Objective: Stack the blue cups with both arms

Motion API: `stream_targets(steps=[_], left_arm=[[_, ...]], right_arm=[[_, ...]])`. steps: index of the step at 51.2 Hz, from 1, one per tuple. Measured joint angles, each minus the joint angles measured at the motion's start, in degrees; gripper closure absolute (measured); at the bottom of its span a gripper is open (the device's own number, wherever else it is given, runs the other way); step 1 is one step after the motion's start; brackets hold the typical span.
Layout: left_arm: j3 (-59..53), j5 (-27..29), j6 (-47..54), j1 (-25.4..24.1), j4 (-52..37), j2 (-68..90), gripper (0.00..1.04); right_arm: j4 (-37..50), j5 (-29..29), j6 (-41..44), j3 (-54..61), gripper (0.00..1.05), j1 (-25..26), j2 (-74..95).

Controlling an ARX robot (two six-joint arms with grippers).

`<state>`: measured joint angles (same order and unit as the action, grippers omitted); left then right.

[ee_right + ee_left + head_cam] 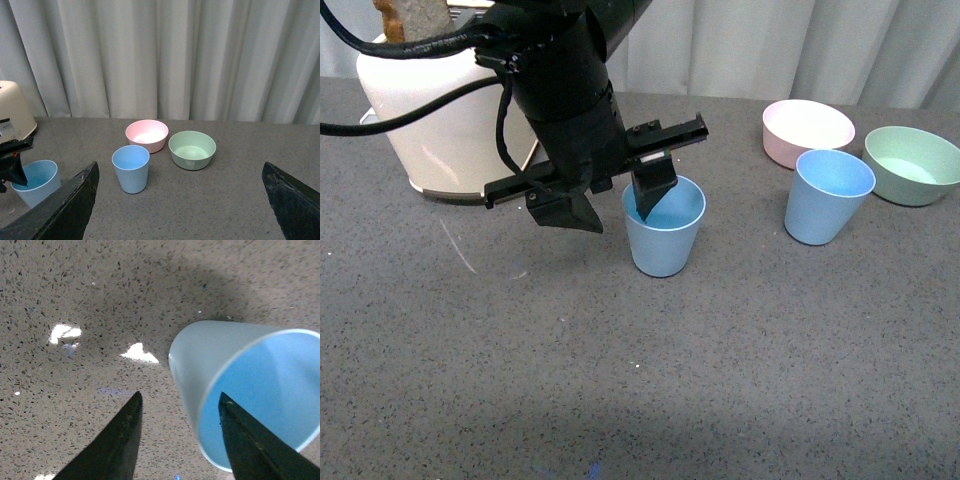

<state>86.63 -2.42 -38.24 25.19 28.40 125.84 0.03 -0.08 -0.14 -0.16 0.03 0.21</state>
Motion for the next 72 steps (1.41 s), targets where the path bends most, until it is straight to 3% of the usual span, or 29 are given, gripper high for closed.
stream_targets(steps=[14, 17, 20, 25, 29, 34, 50, 68, 72], left_arm=[[-7.1, 2.2, -1.4, -1.0, -9.2, -9.4, 0.23], [-17.3, 16.0, 8.0, -1.4, -30.4, -12.5, 0.35], [-30.3, 21.8, 19.6, -2.8, -51.7, -15.2, 0.47], [-46.7, 20.6, 31.2, -6.3, -83.6, -19.3, 0.67], [-54.0, 18.5, 35.1, -8.9, -94.9, -27.4, 0.85], [-60.3, 16.4, 36.3, -11.1, -96.1, -33.4, 1.01], [-73.4, 11.2, 37.6, -16.2, -94.2, -46.7, 1.01], [-82.1, 7.0, 37.7, -20.5, -84.1, -64.7, 1.01], [-82.9, 3.4, 37.8, -23.0, -82.0, -67.7, 1.01]], right_arm=[[0.0, 0.0, 0.0, 0.0, 0.10, 0.0, 0.0], [0.0, 0.0, 0.0, 0.0, 0.10, 0.0, 0.0], [0.0, 0.0, 0.0, 0.0, 0.10, 0.0, 0.0], [0.0, 0.0, 0.0, 0.0, 0.10, 0.0, 0.0], [0.0, 0.0, 0.0, 0.0, 0.10, 0.0, 0.0], [0.0, 0.0, 0.0, 0.0, 0.10, 0.0, 0.0], [0.0, 0.0, 0.0, 0.0, 0.10, 0.0, 0.0], [0.0, 0.0, 0.0, 0.0, 0.10, 0.0, 0.0], [0.0, 0.0, 0.0, 0.0, 0.10, 0.0, 0.0]])
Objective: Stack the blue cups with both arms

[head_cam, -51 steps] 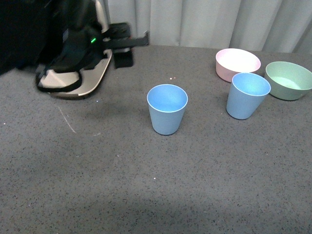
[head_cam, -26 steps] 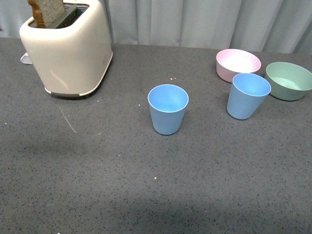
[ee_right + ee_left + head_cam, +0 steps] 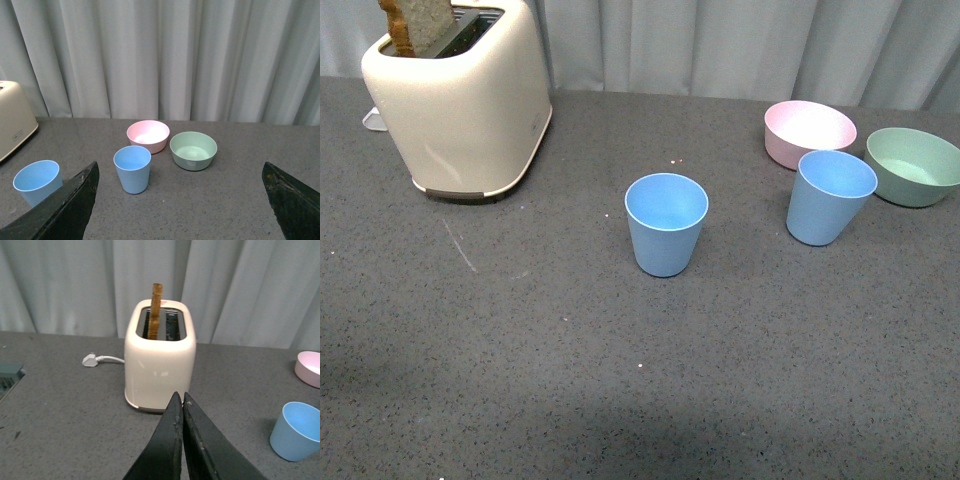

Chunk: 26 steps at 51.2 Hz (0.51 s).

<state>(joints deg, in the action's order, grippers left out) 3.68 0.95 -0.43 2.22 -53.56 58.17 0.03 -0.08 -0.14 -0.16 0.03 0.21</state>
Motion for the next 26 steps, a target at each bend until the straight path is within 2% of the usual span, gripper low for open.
stream_targets(steps=[7, 26], left_arm=[[-1.2, -0.5, 0.0, -2.0, 4.0, -5.4, 1.01], [-2.5, -0.9, 0.0, -2.1, 16.2, -19.7, 1.01]], right_arm=[[0.0, 0.0, 0.0, 0.0, 0.10, 0.0, 0.0], [0.0, 0.0, 0.0, 0.0, 0.10, 0.0, 0.0]])
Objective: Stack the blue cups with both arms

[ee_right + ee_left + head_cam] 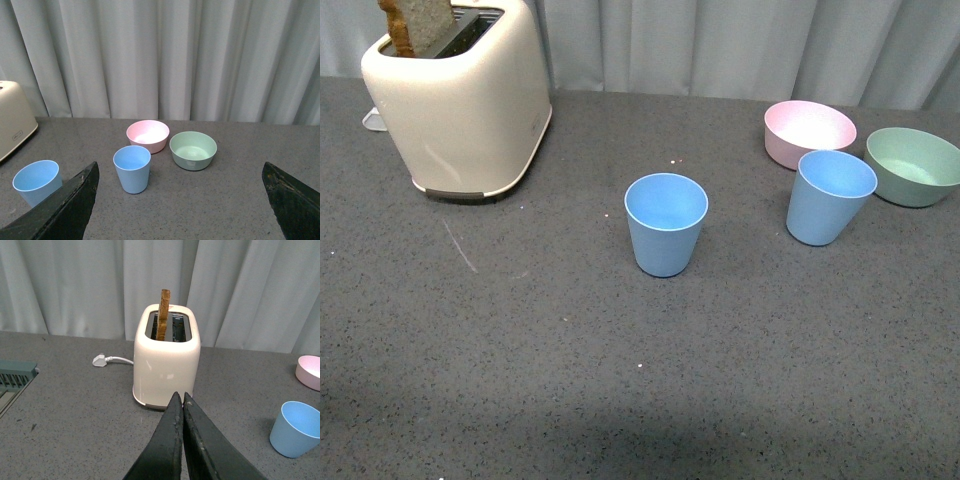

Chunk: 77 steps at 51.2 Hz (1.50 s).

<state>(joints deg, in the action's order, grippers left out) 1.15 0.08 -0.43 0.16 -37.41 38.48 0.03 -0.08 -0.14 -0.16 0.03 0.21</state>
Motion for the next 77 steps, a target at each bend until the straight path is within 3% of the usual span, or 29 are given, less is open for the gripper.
stream_targets(steps=[30, 62, 68, 77], left_arm=[[-0.1, 0.0, 0.0, 0.0, 17.2, -18.5, 1.01], [-0.1, 0.0, 0.0, 0.0, 27.2, -28.5, 1.01], [0.0, -0.1, 0.0, 0.0, 36.6, -36.1, 1.01], [0.0, -0.1, 0.0, 0.0, 37.3, -38.2, 0.99]], right_arm=[[0.0, 0.0, 0.0, 0.0, 0.10, 0.0, 0.0], [0.0, 0.0, 0.0, 0.0, 0.10, 0.0, 0.0], [0.0, 0.0, 0.0, 0.0, 0.10, 0.0, 0.0], [0.0, 0.0, 0.0, 0.0, 0.10, 0.0, 0.0]])
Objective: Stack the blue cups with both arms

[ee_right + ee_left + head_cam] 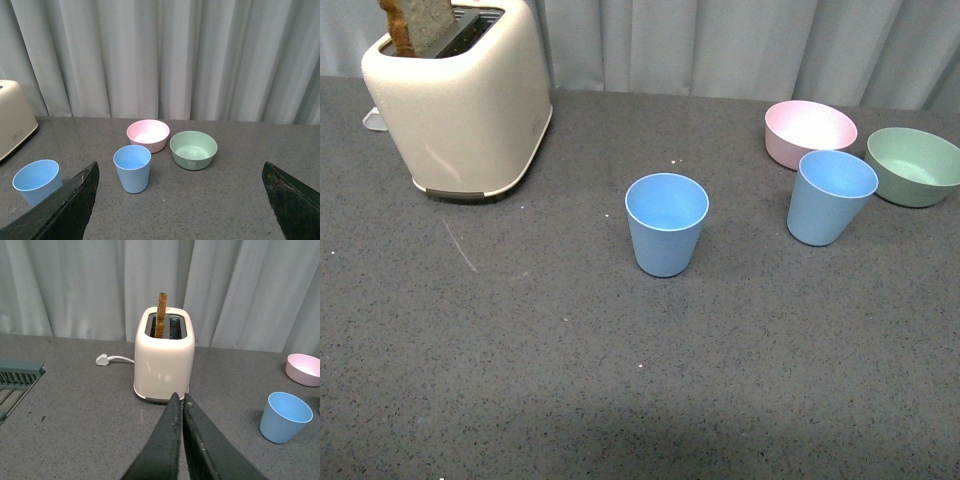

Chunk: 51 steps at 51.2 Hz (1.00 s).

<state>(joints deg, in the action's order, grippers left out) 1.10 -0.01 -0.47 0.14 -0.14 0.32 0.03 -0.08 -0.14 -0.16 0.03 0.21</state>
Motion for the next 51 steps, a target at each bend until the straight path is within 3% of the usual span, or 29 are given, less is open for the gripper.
stream_targets(steps=[5, 16, 19, 23, 29, 32, 42, 51], left_arm=[[0.0, 0.0, 0.0, 0.0, 0.0, 0.0, 0.84], [0.0, 0.0, 0.0, 0.0, 0.0, -0.1, 0.34], [0.0, 0.0, 0.0, 0.0, 0.0, -0.1, 0.20], [0.0, 0.0, 0.0, 0.0, 0.0, -0.1, 0.07], [0.0, 0.0, 0.2, 0.0, 0.0, -0.1, 0.07], [0.0, 0.0, 0.2, 0.0, 0.0, -0.1, 0.07], [0.0, 0.0, 0.2, 0.0, 0.0, -0.1, 0.07], [0.0, 0.0, 0.2, 0.0, 0.0, -0.1, 0.07]], right_arm=[[0.0, 0.0, 0.0, 0.0, 0.10, 0.0, 0.0], [0.0, 0.0, 0.0, 0.0, 0.10, 0.0, 0.0], [-2.7, 1.8, 4.9, -1.5, 0.10, 0.1, 4.1], [2.1, 1.9, 8.7, -2.6, 0.10, 1.0, 13.8], [16.0, 1.1, 9.9, -8.9, 0.10, 2.6, 39.6], [18.5, 0.5, 9.2, -14.4, 0.10, 3.1, 52.8], [9.3, -5.2, -1.6, -35.6, 0.10, 4.4, 86.1], [1.8, -6.1, -8.3, -52.6, 0.10, 3.6, 102.0]])
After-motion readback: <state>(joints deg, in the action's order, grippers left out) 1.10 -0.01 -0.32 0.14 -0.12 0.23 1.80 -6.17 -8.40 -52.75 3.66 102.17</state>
